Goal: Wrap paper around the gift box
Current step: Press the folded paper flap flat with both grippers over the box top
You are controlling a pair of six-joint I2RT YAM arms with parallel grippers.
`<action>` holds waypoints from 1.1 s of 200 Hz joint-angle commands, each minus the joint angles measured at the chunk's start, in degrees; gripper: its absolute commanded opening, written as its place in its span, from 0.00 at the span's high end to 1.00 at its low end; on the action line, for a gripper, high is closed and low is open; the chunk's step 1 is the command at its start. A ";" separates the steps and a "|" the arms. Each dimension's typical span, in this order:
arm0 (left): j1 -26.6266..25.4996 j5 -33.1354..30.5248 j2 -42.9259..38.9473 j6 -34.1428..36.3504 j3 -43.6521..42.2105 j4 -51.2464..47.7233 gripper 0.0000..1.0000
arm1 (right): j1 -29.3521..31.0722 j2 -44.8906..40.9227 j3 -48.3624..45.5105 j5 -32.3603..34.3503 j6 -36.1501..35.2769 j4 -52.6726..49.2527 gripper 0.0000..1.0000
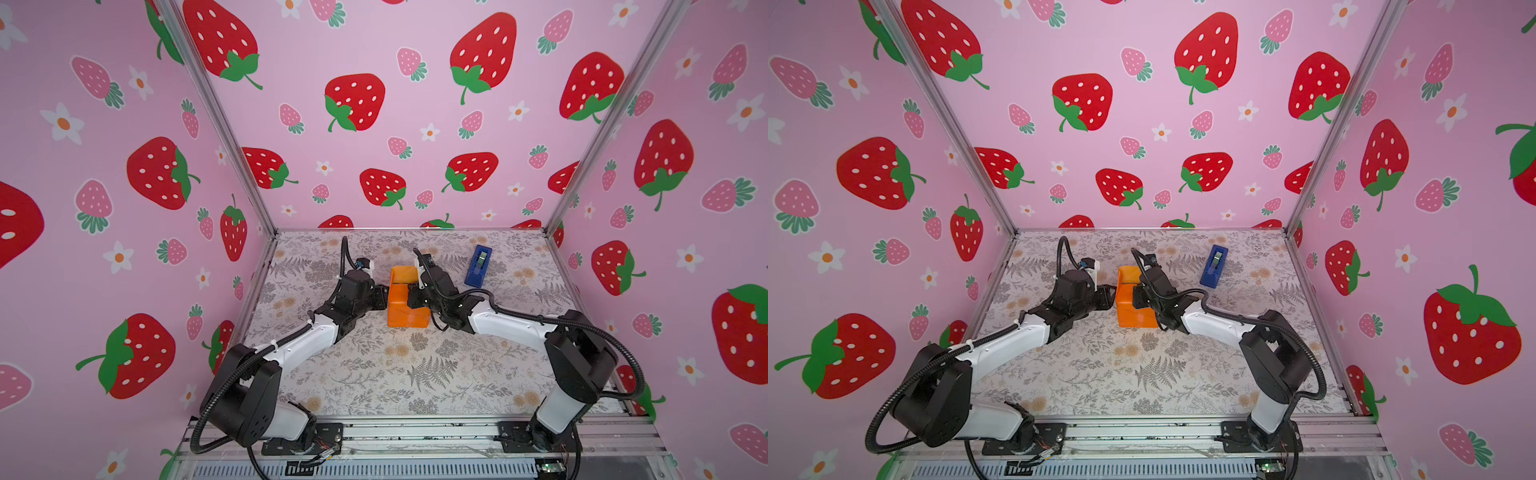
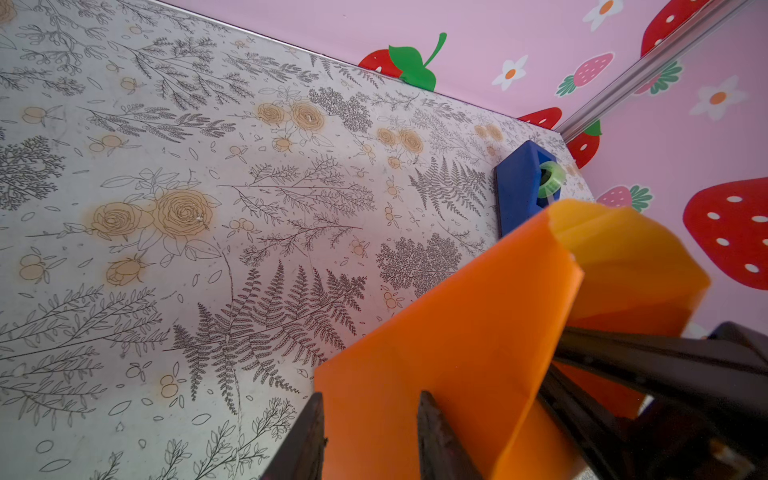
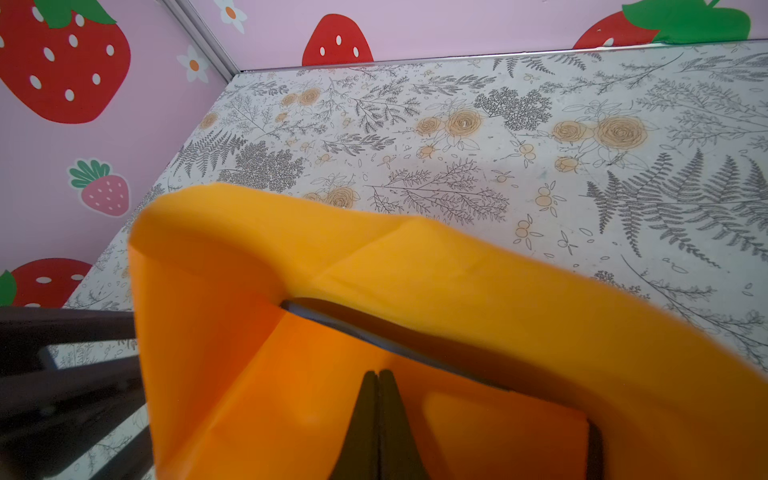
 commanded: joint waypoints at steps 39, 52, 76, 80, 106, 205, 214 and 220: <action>-0.81 0.48 0.30 -0.29 1.20 1.22 0.61 | -0.07 0.42 0.67 0.50 0.34 -3.56 1.00; -0.83 0.86 0.84 -0.57 1.18 1.53 0.61 | -0.07 0.53 0.80 0.41 0.40 -3.66 1.00; -1.00 0.60 1.80 -0.84 1.36 0.98 0.61 | -0.07 0.50 0.80 0.37 0.42 -3.63 1.00; -1.01 0.67 1.90 -0.92 1.37 1.00 0.61 | -0.07 0.53 0.80 0.33 0.42 -3.63 1.00; -1.10 1.36 2.61 -1.14 1.53 1.09 0.60 | -0.06 0.63 0.82 0.15 0.42 -3.62 1.00; -2.79 1.48 4.39 -2.47 2.30 2.10 0.55 | -0.07 1.12 1.00 -0.28 0.56 -3.49 1.00; -2.86 1.48 4.22 -3.05 2.16 2.47 0.55 | -0.07 1.26 1.02 -0.37 0.60 -3.57 1.00; -2.94 1.35 4.07 -3.36 2.07 2.92 0.55 | -0.07 1.21 0.93 -0.38 0.69 -3.54 1.00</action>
